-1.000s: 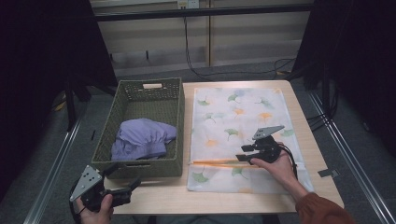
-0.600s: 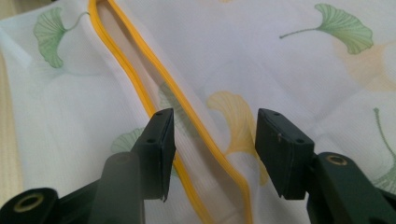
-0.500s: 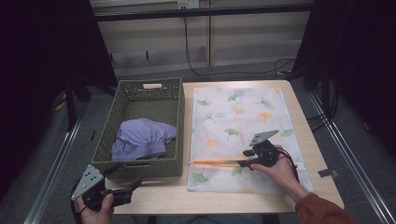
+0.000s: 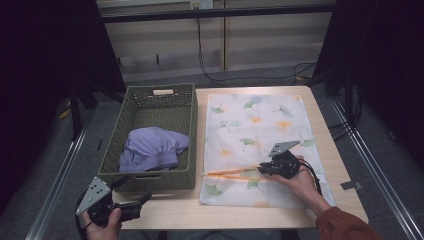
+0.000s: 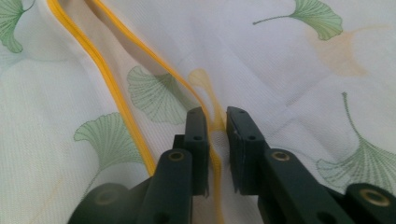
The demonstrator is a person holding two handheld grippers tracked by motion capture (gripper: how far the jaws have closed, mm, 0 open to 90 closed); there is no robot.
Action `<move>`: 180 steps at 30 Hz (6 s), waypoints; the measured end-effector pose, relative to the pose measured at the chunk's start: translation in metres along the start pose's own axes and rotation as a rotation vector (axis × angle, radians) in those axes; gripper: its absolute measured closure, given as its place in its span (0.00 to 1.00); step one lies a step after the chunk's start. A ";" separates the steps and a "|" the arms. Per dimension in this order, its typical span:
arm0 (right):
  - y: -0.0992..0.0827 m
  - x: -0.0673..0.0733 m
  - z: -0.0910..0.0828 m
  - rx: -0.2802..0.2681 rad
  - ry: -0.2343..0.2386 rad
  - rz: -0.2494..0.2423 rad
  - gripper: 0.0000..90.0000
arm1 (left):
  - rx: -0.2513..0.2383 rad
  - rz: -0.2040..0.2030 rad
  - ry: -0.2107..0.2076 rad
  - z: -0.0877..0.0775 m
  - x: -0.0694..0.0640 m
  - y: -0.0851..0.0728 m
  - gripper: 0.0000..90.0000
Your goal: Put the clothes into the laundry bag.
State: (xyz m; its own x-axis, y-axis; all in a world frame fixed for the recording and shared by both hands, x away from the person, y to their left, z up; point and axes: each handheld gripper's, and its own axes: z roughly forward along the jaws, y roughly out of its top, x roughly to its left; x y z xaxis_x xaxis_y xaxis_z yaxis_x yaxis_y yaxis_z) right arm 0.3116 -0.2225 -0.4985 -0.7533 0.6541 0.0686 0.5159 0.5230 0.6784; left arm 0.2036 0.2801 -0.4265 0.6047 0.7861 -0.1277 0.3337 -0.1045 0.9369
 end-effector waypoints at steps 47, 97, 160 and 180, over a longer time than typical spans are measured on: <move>0.009 -0.012 -0.033 -0.169 -0.024 0.070 0.99 | -0.006 0.000 0.014 0.002 0.000 0.001 0.05; 0.059 -0.022 -0.071 -0.401 -0.041 0.093 1.00 | -0.028 -0.013 0.016 -0.001 0.000 0.002 0.06; 0.070 -0.024 -0.065 -0.417 -0.016 0.096 1.00 | 0.345 0.052 0.031 0.104 0.059 0.102 0.16; 0.070 -0.025 -0.066 -0.409 -0.018 0.100 1.00 | 0.558 0.008 0.087 0.156 0.093 0.087 0.06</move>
State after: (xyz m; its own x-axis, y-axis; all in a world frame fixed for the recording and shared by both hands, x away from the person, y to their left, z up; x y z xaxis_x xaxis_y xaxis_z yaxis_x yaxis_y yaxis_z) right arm 0.3394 -0.2379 -0.4047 -0.6987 0.7019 0.1383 0.3785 0.1988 0.9040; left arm 0.4014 0.2491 -0.4071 0.5548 0.8289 -0.0712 0.6752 -0.3986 0.6206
